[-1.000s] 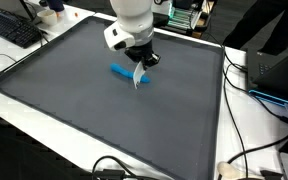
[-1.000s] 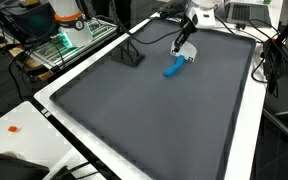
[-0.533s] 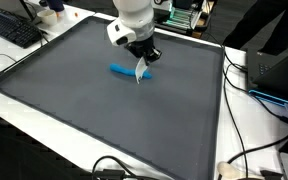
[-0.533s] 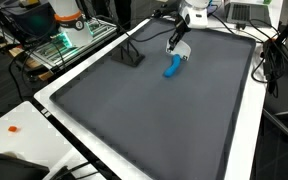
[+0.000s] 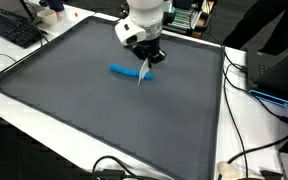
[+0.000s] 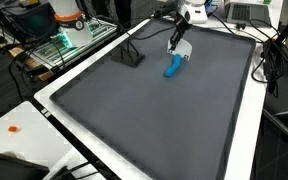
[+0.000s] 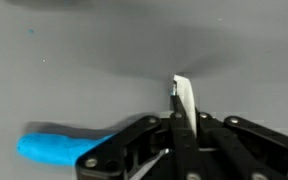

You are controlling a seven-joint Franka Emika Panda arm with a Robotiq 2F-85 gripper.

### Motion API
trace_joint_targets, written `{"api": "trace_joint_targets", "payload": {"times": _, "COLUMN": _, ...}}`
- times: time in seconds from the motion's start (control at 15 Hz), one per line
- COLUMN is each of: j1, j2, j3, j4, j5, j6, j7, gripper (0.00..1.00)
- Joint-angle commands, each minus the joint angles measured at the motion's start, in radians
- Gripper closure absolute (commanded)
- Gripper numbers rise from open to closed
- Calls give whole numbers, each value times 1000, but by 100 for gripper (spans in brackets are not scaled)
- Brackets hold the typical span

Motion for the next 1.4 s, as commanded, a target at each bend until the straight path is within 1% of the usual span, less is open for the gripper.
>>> {"api": "trace_joint_targets", "payload": {"times": 0.0, "j1": 25, "j2": 26, "j3": -3, "j4": -7, "j5": -46, "j6": 68, "j7": 9, "gripper": 99}}
{"api": "trace_joint_targets", "payload": {"times": 0.33, "j1": 33, "j2": 17, "j3": -10, "j4": 12, "j5": -66, "j6": 84, "j7": 27, "gripper": 99}}
{"api": "trace_joint_targets", "payload": {"times": 0.6, "j1": 22, "j2": -7, "j3": -12, "j4": 28, "j5": -51, "j6": 36, "j7": 24, "gripper": 99}}
{"api": "trace_joint_targets", "payload": {"times": 0.93, "j1": 12, "j2": -44, "j3": -37, "j4": 39, "j5": -71, "j6": -10, "j7": 25, "gripper": 99}}
{"api": "trace_joint_targets", "payload": {"times": 1.07, "j1": 11, "j2": -38, "j3": -50, "j4": 46, "j5": -93, "j6": -27, "j7": 24, "gripper": 99}}
{"api": "trace_joint_targets", "payload": {"times": 1.33, "j1": -1, "j2": -17, "j3": -53, "j4": 49, "j5": -103, "j6": -26, "j7": 0, "gripper": 99}}
